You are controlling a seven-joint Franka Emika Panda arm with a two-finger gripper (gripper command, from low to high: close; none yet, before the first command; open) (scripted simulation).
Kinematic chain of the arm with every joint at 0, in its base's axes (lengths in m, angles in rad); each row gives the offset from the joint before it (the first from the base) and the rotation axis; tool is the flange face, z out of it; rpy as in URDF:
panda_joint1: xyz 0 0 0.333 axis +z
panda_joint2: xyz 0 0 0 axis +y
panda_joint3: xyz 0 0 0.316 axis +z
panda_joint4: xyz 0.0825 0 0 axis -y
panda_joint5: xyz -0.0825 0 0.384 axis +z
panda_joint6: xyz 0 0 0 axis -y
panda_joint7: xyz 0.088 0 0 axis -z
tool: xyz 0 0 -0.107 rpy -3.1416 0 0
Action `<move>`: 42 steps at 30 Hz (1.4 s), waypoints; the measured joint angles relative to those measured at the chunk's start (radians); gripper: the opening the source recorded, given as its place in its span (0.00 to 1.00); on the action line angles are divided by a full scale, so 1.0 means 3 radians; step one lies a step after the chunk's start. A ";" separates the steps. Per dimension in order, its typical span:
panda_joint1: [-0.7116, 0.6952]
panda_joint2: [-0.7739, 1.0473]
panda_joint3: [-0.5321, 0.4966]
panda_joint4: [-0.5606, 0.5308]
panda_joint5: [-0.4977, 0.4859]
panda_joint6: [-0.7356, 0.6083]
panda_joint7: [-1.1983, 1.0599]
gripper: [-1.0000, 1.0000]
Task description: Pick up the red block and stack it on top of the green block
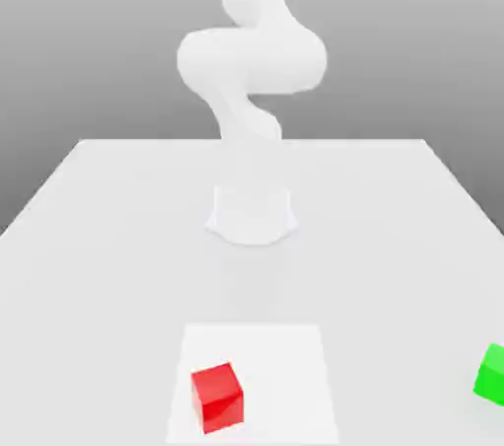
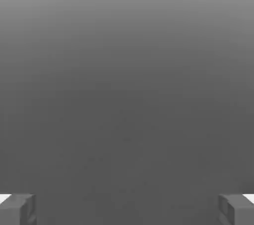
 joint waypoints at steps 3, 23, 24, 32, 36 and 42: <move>0.0095 0.0381 -0.0123 -0.0093 0.0057 0.0157 -0.0227 0.50; 0.0262 0.2783 -0.0487 -0.0685 0.0245 0.1163 -0.1547 0.50; 0.0253 0.2900 -0.0484 -0.0698 0.0241 0.1232 -0.1583 0.50; 0.0119 0.3499 -0.0314 -0.0631 0.0438 0.1701 -0.1767 0.00; 0.0108 0.3528 -0.0302 -0.0627 0.0443 0.1724 -0.1771 0.00; 0.0254 0.2977 -0.0365 -0.0679 0.0170 0.1228 -0.1607 0.00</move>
